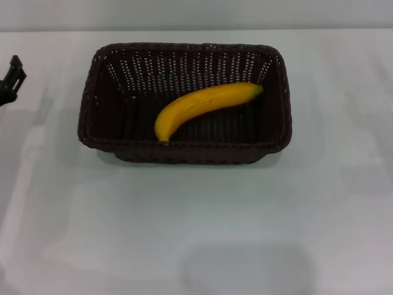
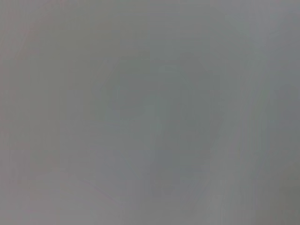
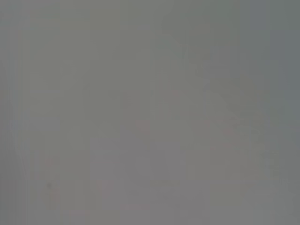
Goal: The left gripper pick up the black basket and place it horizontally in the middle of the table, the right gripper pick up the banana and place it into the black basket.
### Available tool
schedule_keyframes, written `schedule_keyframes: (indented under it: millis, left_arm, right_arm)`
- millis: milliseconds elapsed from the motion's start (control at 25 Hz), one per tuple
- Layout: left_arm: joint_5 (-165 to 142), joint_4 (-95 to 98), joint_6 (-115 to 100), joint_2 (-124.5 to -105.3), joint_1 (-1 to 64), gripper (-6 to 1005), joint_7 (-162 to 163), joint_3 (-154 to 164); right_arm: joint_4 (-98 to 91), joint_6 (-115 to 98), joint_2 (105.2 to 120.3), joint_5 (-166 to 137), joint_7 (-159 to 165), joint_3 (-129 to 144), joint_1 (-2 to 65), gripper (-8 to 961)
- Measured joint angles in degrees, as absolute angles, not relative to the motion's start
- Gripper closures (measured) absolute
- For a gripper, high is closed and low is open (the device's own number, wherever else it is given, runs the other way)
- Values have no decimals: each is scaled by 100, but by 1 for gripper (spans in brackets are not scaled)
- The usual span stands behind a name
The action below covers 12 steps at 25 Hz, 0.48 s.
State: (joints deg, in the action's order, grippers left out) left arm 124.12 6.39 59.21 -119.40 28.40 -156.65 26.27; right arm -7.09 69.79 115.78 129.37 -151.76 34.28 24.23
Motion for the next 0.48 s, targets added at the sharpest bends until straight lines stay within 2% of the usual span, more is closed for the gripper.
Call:
schedule_keyframes:
  millis: [480]
  left_arm:
    - [12685,72,6206,-11969,2896,209,-15713,2608]
  right_arm:
    - [-559,7019,11593,12943,-15147,3426,2454,98]
